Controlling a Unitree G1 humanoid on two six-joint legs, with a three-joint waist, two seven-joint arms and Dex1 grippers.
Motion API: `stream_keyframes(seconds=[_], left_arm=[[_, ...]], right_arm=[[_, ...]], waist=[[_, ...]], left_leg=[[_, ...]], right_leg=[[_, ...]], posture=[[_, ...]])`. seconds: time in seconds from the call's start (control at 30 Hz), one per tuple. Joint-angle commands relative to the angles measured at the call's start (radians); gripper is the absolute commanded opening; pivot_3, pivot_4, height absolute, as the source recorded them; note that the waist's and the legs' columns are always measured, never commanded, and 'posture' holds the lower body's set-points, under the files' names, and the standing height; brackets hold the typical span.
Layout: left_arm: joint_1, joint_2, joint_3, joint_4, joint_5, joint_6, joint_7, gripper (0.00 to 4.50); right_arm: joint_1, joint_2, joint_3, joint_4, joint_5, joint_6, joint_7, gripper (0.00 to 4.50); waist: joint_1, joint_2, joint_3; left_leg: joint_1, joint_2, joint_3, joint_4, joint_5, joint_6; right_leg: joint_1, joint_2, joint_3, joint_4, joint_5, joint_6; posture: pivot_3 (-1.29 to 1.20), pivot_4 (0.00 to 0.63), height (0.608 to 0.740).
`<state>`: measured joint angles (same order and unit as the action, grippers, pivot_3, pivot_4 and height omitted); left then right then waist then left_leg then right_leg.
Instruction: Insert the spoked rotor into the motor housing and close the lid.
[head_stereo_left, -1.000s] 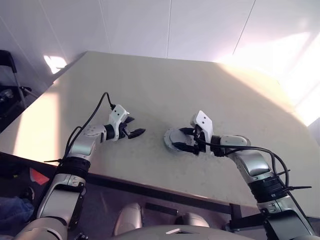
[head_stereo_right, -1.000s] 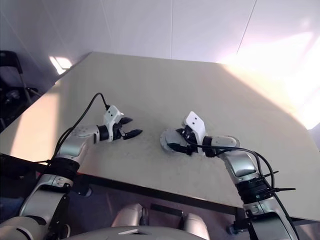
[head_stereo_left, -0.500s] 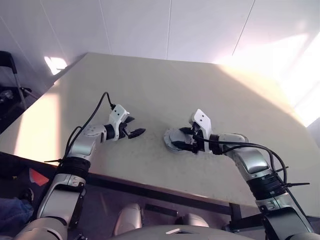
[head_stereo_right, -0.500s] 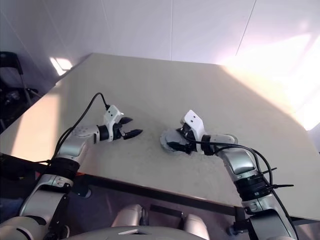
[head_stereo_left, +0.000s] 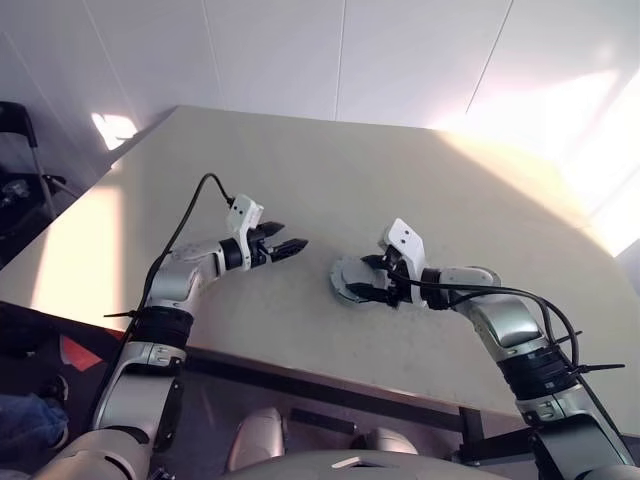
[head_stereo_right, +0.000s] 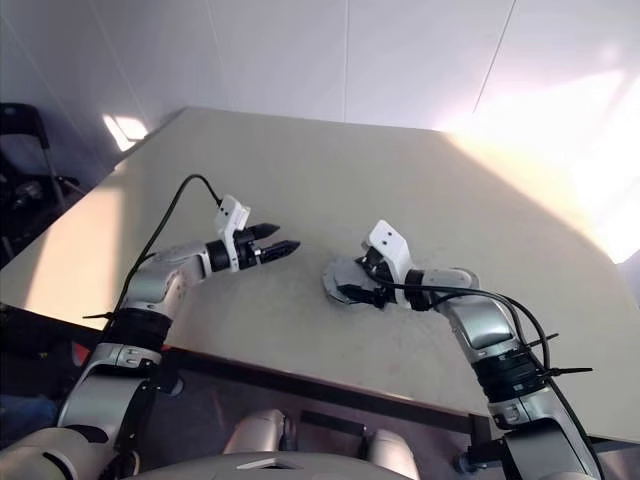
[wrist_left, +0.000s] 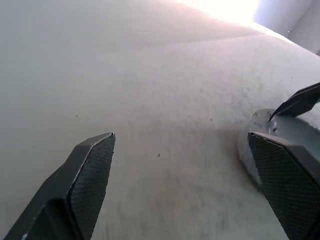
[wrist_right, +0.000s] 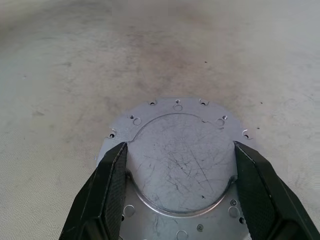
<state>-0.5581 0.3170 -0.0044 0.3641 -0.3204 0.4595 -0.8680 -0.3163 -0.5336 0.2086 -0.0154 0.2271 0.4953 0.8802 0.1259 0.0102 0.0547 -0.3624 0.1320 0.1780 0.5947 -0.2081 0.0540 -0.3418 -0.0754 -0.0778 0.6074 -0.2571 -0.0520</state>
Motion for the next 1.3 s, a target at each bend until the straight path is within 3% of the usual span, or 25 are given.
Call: stream_keyframes(seconds=[0.03,0.17,0.4,0.83,1.3], left_arm=[[-0.008,0.018,-0.003,-0.031,0.004,-0.003,-0.003,4.5],[0.001,0.021,-0.017,-0.032,0.014,-0.011,-0.007,4.5],[0.005,0.029,-0.032,-0.027,0.028,-0.029,-0.01,4.5],[0.012,0.035,-0.033,-0.027,0.029,-0.038,-0.01,4.5],[0.02,0.039,-0.037,-0.025,0.035,-0.048,-0.011,4.5]], right_arm=[[0.029,-0.031,-0.023,0.006,0.007,0.054,0.003,3.1],[0.035,-0.016,-0.074,-0.053,0.075,0.035,0.025,3.1],[0.049,-0.041,-0.053,-0.077,0.062,0.019,0.038,3.1],[0.074,-0.062,-0.02,-0.066,0.017,-0.023,0.042,3.1],[0.038,-0.016,-0.083,-0.068,0.076,-0.037,0.02,3.1]], waist=[[0.001,0.0,0.0],[0.001,0.0,0.0],[0.001,0.0,0.0],[0.001,0.0,0.0],[-0.002,0.001,0.0]], left_leg=[[0.0,0.0,0.0,0.0,0.0,0.0],[-0.009,0.0,0.0,-0.001,-0.001,0.002],[-0.018,0.0,0.0,-0.001,-0.001,0.002],[-0.017,0.0,0.0,0.0,-0.001,0.003],[-0.016,0.0,0.0,0.0,-0.001,0.003]], right_leg=[[-0.001,0.0,0.0,0.0,0.0,0.0],[-0.009,0.0,0.0,-0.001,0.002,-0.003],[-0.017,0.0,-0.001,0.0,0.002,-0.003],[-0.016,0.0,-0.001,0.0,0.002,-0.003],[-0.015,0.0,-0.002,0.0,0.002,-0.003]], posture=[[0.0,0.0,0.74],[0.0,0.0,0.74],[0.0,0.0,0.74],[0.0,0.0,0.74],[0.0,0.0,0.74]])
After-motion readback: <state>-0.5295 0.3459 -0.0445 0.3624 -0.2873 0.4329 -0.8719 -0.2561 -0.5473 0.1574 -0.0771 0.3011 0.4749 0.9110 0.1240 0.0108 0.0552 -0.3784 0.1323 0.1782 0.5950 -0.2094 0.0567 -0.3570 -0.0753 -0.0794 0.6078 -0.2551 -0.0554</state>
